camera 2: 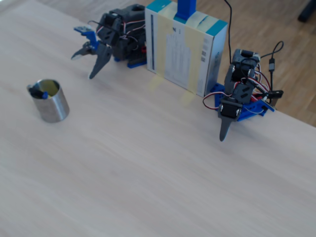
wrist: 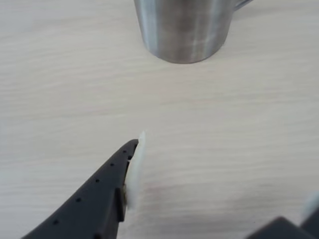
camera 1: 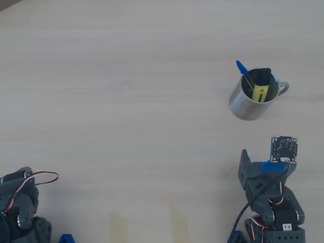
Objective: Grab the yellow pen and put it in the silver cup.
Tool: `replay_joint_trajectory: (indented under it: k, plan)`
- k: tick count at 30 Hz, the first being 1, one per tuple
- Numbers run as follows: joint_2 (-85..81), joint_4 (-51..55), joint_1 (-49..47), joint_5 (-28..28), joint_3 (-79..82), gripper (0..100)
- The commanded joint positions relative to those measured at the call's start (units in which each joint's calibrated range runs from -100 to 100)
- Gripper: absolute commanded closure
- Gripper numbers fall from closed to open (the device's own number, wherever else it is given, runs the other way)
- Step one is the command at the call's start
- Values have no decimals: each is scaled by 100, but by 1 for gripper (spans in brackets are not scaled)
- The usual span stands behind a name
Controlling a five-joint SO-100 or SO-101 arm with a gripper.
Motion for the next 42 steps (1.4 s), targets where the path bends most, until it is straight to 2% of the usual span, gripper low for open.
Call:
replay_joint_trajectory:
  k: [1, 23, 29, 42]
  plan:
    - [-51, 419, 67, -39, 45, 51]
    - [-67, 2161, 76, -34, 45, 51]
    - [-67, 2170, 128, 18, 45, 51]
    - [-67, 2170, 155, 23, 45, 77]
